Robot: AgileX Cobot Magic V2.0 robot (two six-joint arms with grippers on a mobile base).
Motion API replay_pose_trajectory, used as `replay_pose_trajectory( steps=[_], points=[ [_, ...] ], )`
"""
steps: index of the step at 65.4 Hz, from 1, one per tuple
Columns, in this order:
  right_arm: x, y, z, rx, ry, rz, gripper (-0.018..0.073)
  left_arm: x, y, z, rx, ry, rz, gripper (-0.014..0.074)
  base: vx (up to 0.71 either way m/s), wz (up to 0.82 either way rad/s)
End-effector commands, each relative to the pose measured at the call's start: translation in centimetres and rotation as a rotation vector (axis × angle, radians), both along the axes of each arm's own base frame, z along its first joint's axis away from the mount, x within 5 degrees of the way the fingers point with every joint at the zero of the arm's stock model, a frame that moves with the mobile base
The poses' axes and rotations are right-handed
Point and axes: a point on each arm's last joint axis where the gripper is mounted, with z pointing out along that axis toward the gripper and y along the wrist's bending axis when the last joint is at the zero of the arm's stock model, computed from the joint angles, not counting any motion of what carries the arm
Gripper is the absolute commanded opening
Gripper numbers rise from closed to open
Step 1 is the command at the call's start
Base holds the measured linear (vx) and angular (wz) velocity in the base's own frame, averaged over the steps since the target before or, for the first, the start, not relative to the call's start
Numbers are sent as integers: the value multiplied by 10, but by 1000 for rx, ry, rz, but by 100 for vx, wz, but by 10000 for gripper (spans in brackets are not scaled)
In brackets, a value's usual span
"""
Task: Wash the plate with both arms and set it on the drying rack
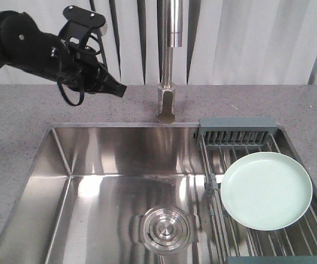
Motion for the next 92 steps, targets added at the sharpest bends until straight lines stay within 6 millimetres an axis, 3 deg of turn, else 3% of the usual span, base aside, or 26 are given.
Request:
replay_pose_trajectory(
  steps=[1,30,42,56,76,92],
  points=[
    [3,0,11,16,-75,-12,340,-26,14,36,-84,-148,68,-6,0,0],
    [3,0,11,16,-75,-12,340,-106,87,10,-170,-91,317,-6,0,0],
    [3,0,11,16,-75,-12,340,-138,103,0,-176,-65,385,-6,0,0],
    [3,0,11,16,-75,-12,340,-172,119,-6,-121,-55,462,-6,0,0],
    [3,0,11,16,-75,-12,340,-220,133,1,-112,-95,489,-6,0,0],
    [3,0,11,16,-75,-12,340,-238,136,9,-135,-145,487,-6,0,0]
  ],
)
